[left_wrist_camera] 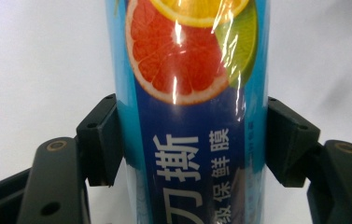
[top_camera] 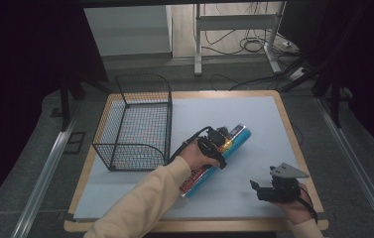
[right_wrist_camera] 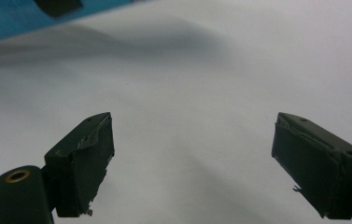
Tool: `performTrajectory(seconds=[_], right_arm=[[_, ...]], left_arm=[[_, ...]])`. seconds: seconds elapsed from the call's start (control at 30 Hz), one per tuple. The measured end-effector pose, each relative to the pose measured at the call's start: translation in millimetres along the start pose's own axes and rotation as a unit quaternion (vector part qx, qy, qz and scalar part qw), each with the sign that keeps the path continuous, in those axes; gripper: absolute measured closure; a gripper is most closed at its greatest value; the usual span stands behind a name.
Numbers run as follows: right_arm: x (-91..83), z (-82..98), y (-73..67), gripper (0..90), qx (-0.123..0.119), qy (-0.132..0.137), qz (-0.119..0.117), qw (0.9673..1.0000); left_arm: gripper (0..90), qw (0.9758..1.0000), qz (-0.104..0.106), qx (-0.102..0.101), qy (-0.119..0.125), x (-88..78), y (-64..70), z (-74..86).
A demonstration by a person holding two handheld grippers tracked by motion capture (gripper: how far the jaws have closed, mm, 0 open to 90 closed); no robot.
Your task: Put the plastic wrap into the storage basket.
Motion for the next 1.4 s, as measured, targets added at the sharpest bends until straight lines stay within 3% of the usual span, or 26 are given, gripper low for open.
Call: performTrajectory(seconds=[0.7, 1.23, 1.4], right_arm=[[0.5, 0.6, 0.9, 13.4, 0.000, 0.000, 0.005, 1.0000], [0.2, 0.6, 1.2, 13.4, 0.002, -0.001, 0.005, 1.0000], [0.2, 0.8, 1.4, 13.4, 0.003, -0.001, 0.005, 1.0000]], left_arm=[[31.8, 0.9986, -0.022, 0.008, 0.047, -73.3, -15.5, -2.8], [31.9, 0.9970, -0.038, 0.011, 0.067, -100.8, -20.6, -7.0], [31.9, 0.9961, -0.051, 0.023, 0.068, -106.3, -19.7, -13.0]])
Point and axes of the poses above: each handheld gripper's, and its own axes: x roughly forward along the jaws, z roughly out of its underside, y roughly to its right, the point moved 1 cm from there along x, roughly forward along the jaws, and after that the axes turned 2 degrees about -x, right-handed, at the moved point
